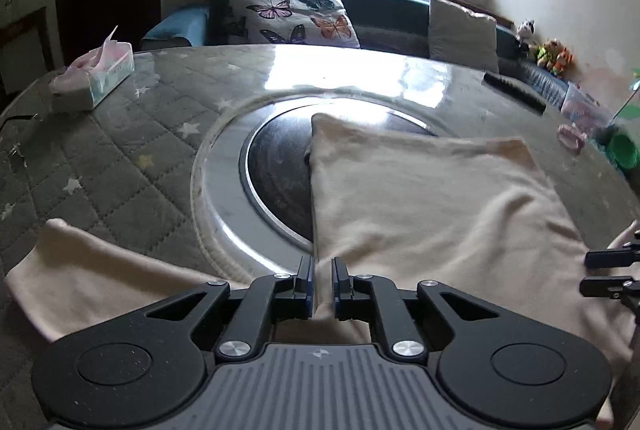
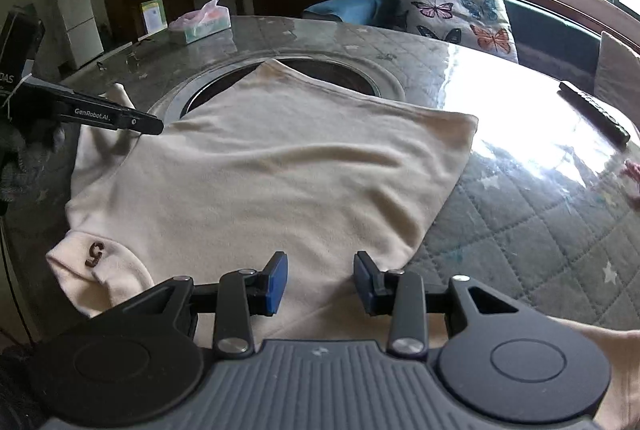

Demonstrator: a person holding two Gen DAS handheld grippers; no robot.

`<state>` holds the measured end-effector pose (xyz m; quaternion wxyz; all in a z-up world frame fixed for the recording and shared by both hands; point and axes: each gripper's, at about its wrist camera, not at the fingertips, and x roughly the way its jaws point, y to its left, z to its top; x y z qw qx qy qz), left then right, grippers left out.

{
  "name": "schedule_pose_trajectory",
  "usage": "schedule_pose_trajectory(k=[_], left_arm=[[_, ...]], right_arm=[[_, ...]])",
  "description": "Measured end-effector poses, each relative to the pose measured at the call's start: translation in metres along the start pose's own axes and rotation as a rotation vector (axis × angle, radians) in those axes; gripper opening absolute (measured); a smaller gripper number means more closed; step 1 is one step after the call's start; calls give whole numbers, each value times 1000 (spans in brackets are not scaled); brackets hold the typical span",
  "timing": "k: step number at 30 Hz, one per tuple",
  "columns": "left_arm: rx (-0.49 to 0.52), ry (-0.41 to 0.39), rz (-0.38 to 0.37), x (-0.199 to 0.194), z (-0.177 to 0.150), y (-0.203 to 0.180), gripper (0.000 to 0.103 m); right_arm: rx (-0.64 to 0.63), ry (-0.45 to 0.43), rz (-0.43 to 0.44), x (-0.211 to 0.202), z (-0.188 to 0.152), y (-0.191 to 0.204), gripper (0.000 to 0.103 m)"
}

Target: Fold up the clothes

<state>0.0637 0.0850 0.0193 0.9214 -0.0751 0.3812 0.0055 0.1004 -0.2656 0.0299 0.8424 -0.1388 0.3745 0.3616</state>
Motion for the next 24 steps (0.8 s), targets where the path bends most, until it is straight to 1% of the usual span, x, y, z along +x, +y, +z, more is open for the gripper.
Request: schedule_pose_trajectory(k=[3,7,10,13,14,17,18,20,21,22,24], left_arm=[[21,-5,-19,5,7,-8,11],[45,44,-15,24,10,-11,10],[47,41,-13,27,19,-10,11],[49,18,-4,32,35,-12,11],[46,12,-5,35,40,-12,11],[20,-4,8,51,60,-10,24],[11,-7,12,57,66,-10,30],[7,-16,17,68,77,-9,35],[10,-19,19,72,82,-10,40],[14,-22,20,78,86,-10,42],[18,-25,25,87,91,-11,42]], right_arm=[[12,-22,-1,4,11,-3,37],[42,-13,-4,20,21,-11,37],[63,11,-47,29,23,-24,37],[98,1,-50,29,29,-37,37],[103,-2,-64,29,33,-41,37],[129,-15,-81,36,46,-55,37],[147,-19,-86,39,50,-60,37],[175,-29,-96,45,57,-69,37],[194,-39,-108,49,61,-76,37],[206,-44,-113,51,64,-80,37],[239,-54,-117,57,71,-91,37]])
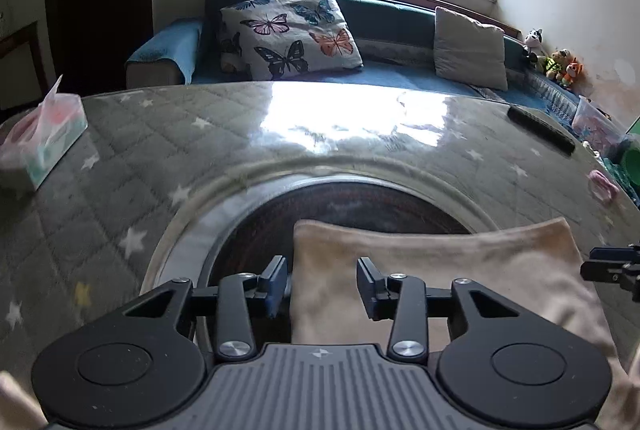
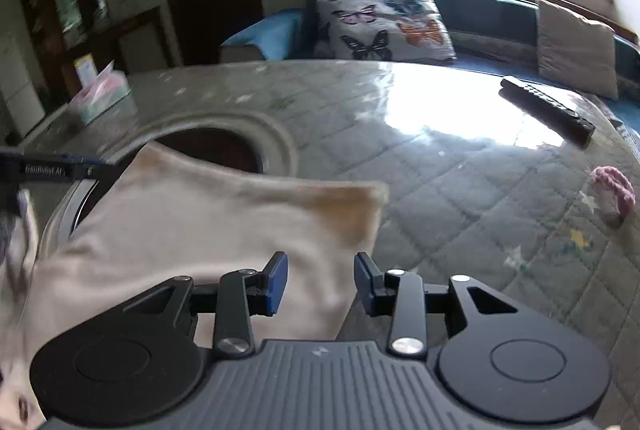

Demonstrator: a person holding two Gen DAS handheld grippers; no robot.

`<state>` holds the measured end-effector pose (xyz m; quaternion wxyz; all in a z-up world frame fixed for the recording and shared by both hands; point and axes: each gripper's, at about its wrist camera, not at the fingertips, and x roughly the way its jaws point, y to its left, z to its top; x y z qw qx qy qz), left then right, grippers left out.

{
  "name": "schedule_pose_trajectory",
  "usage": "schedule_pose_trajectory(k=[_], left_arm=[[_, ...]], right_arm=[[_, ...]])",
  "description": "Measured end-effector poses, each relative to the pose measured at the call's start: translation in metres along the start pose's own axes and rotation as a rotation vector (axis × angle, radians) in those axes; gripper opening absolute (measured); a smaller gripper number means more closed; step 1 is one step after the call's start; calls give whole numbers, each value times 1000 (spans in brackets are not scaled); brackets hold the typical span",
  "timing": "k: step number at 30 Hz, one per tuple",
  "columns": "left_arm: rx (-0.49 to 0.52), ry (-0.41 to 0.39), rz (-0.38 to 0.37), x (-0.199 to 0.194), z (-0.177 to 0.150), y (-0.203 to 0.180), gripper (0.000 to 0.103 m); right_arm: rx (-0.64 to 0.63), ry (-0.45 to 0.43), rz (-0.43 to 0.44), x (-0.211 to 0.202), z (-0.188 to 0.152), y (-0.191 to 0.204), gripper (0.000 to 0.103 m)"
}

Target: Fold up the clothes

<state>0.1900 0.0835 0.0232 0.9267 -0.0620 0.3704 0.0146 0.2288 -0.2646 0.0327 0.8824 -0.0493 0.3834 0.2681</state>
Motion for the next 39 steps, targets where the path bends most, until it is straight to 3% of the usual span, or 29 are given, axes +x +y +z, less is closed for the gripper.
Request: schedule_pose_trajectory(k=[3,7,10,12,19,24,28,34,39], left_arm=[[8,16,9,13,3,-1,39],[-1,35,-5,24,0,2,24],[16,23,-4,27,0,3,4],[16,17,2,28,1,5,3],[-16,-18,53,34,12,18,2],[-23,8,60,39,14,23,9],[-24,-17,74,27,15,20,9],[25,-25,4,8,7,-4,9],[68,11,-57,7,-7,-25,9]], right_arm=[[39,0,-17,13,11,-12,37],[79,12,-20,28,20,-25,36],[103,28,-1,39,24,-30,20],[98,32,-8,45,26,-29,6],[26,-18,-43,59,49,-16,4],[8,6,-71,76,56,-14,12],[-38,-5,-65,61,58,-5,12],[-139,23,19,37,49,33,18],[-226,84,61,42,31,66,19]])
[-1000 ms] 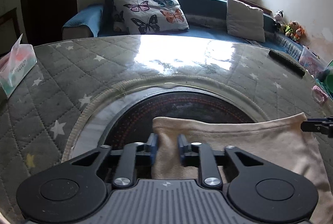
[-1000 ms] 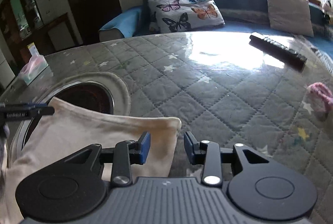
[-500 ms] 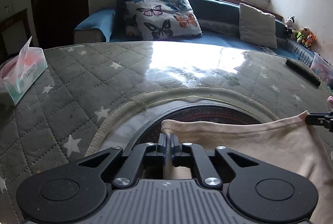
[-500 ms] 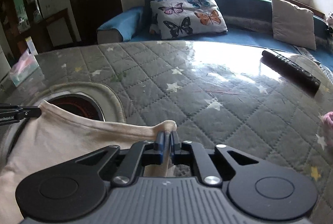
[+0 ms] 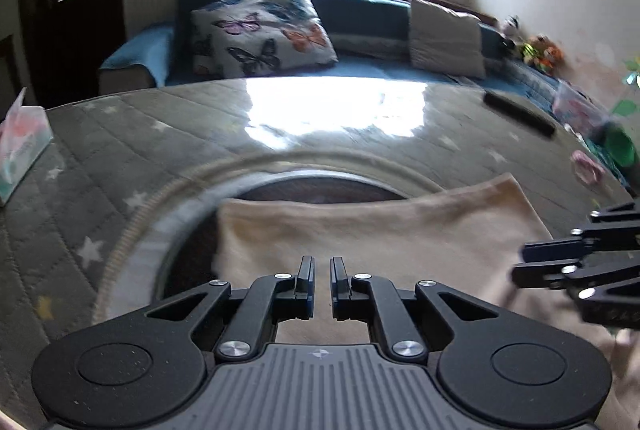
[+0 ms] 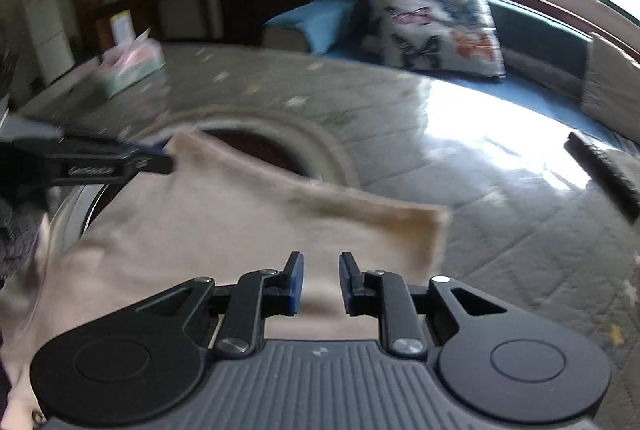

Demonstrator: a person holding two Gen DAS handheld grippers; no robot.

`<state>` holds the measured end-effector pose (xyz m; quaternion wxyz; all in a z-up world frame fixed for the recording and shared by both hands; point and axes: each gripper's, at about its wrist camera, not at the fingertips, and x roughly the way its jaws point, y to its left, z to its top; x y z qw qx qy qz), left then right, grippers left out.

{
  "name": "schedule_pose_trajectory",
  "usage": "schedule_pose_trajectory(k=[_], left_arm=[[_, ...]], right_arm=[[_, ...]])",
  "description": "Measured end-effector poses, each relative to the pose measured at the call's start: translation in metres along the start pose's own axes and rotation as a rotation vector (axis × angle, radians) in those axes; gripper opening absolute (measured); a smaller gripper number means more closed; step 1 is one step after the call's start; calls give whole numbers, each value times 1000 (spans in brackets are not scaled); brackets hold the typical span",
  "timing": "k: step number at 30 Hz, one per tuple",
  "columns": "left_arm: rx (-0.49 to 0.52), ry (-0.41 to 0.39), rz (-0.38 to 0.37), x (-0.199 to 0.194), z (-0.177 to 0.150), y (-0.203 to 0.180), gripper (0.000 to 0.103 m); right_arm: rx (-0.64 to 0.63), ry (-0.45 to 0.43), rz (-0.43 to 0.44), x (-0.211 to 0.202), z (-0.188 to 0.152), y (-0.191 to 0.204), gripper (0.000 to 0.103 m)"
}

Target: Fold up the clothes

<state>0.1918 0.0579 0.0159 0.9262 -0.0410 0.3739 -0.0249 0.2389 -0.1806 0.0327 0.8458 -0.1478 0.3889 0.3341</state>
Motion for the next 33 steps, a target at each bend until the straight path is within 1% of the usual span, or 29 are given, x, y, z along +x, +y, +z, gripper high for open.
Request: schedule_pose_trajectory(k=[3,7,9,12,15,18,20,21,22,27,31,32,33], left_arm=[[18,16,-8,3,-6,-6,9],[21,26,-3,6,-10,-6,9],[18,29,-3,7,-11,-6,9],[24,27,0,7,-13,-8,9],[24,26,3,7,-13,-9,9],[23,24,-1,7,-14,-9,13],[22,24,-2,7,-14,-9,19],[24,23,-4,7,-14,-9,25],[27,23,-2,7,-14,-10,28],[36,17,-3,7,-15,-11,29],[41,11,0,8,-16,-12,33],[41,10,2,8,-16,-13,34],[41,10,4,8,-16,-14,35]], right_arm=[[-31,14,8,6,-4,15,20],[-50,8,4,10,-7,23,21],[-58,15,3,11,-10,26,25],[-82,7,-13,10,-13,31,25],[-71,-7,-3,10,-12,33,26],[-70,-17,1,13,-11,36,26],[-73,-13,9,16,-11,38,27],[-73,-15,8,17,-12,38,29],[-71,-17,8,17,-12,39,29],[-76,-6,23,8,-18,38,30],[-82,-13,25,-2,-22,39,30],[-81,-22,27,-3,-20,39,31],[-73,-30,36,-2,-16,39,34]])
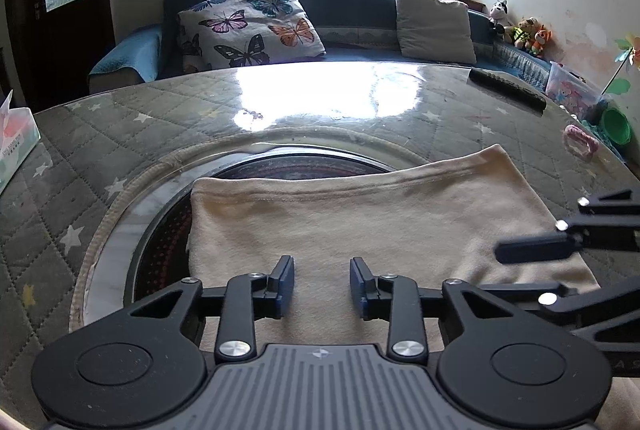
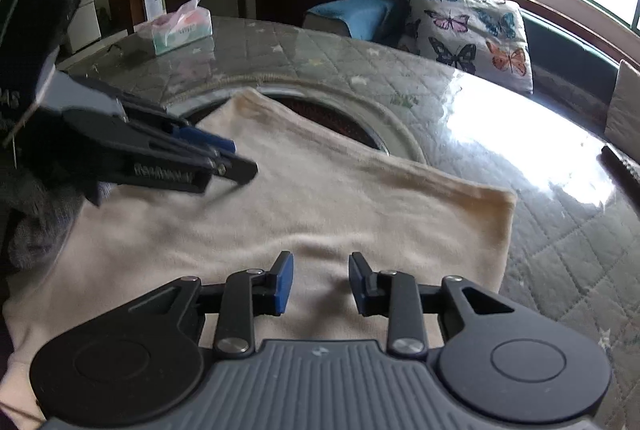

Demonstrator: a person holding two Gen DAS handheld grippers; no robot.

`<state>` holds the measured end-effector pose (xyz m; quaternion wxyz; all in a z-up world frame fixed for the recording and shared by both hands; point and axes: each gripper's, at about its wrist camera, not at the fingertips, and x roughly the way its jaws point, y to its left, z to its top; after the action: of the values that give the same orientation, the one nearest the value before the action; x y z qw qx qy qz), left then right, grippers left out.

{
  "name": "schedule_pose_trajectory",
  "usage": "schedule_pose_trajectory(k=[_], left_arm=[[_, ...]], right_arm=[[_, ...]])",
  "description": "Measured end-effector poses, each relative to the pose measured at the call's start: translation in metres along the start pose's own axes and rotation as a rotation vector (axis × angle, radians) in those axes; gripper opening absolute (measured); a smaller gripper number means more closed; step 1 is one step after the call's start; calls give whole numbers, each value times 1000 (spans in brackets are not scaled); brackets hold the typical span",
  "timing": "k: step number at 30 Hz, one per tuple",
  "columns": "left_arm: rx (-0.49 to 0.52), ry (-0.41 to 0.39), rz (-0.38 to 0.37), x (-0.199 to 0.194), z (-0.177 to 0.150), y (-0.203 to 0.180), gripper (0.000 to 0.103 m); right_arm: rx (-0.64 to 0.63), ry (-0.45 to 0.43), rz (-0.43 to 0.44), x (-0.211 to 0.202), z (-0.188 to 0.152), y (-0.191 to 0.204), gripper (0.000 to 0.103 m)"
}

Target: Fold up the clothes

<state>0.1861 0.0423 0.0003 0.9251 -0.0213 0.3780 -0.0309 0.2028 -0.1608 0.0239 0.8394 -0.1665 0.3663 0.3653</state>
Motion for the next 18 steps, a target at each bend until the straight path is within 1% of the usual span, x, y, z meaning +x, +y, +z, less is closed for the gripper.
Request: schedule_pose_trajectory(k=[2,4,7,14,18], left_arm=[[1,1,3,0,0,-1,35],[4,2,3,0,0,-1,35],[4,2,1,0,0,0,35],[1,0,7,1,0,-2,36],[1,0,13,1,0,-3,36]], right_arm=[[25,-10,19,5,6,-1,40],[39,-5,33,13,10,-2,40],[31,11,29,22,8,0,40],[-14,15,9,-2,-15,5,40],[-12,12,2,-19,-30,6,41]])
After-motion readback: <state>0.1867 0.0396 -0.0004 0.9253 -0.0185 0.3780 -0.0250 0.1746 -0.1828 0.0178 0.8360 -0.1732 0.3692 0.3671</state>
